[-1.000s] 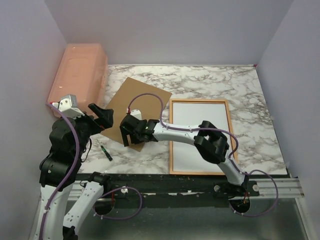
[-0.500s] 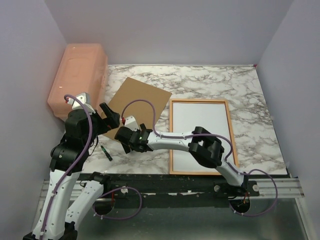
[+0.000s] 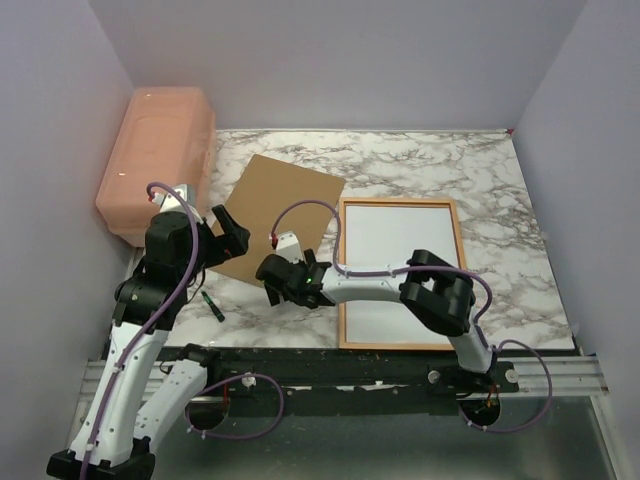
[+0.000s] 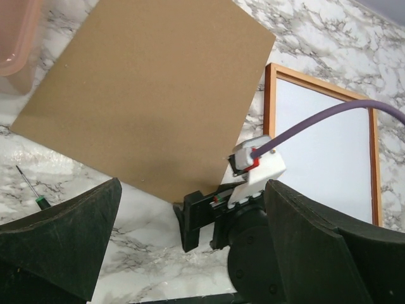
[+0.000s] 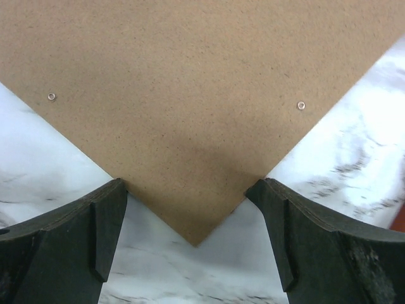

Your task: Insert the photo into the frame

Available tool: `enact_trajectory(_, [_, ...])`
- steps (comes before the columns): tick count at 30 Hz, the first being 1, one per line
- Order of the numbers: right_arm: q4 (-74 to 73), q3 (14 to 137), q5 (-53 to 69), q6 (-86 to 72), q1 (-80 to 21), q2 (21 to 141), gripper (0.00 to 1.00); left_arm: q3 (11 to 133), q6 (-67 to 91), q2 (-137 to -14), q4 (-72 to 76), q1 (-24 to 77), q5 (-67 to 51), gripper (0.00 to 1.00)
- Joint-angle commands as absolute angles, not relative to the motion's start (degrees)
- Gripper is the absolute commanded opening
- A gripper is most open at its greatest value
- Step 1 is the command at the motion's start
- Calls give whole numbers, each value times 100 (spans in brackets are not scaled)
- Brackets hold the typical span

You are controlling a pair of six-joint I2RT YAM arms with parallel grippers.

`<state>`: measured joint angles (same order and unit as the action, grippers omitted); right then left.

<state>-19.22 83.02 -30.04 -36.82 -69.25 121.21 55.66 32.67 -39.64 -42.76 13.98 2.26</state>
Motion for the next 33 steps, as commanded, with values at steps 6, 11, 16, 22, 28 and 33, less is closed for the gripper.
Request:
enact_trajectory(6, [-3128,7178,-2824,-3615,-6239,11877,92,5113,3202,-4491,-3843,1300,-463,98])
enact_trajectory(11, [-3079,6874,-2773,-3691,-6071,11706,93,4799,3057,-4986,-3692,1121,-688,99])
enact_trajectory(16, [-2857,6436,-2525,-3865,-5828,11431,94,4608,3026,-5709,-3699,843,-823,99])
enact_trajectory(22, [-2719,6019,-2323,-3981,-5428,11119,94,4477,3179,-6100,-3574,603,-962,99])
enact_trajectory(28, [-2560,5657,-2125,-3975,-5137,10805,95,4377,3308,-6421,-3343,464,-901,98])
enact_trajectory(33, [-2311,5473,-1675,-4015,-4942,10505,96,4447,3357,-6994,-3166,300,-940,99])
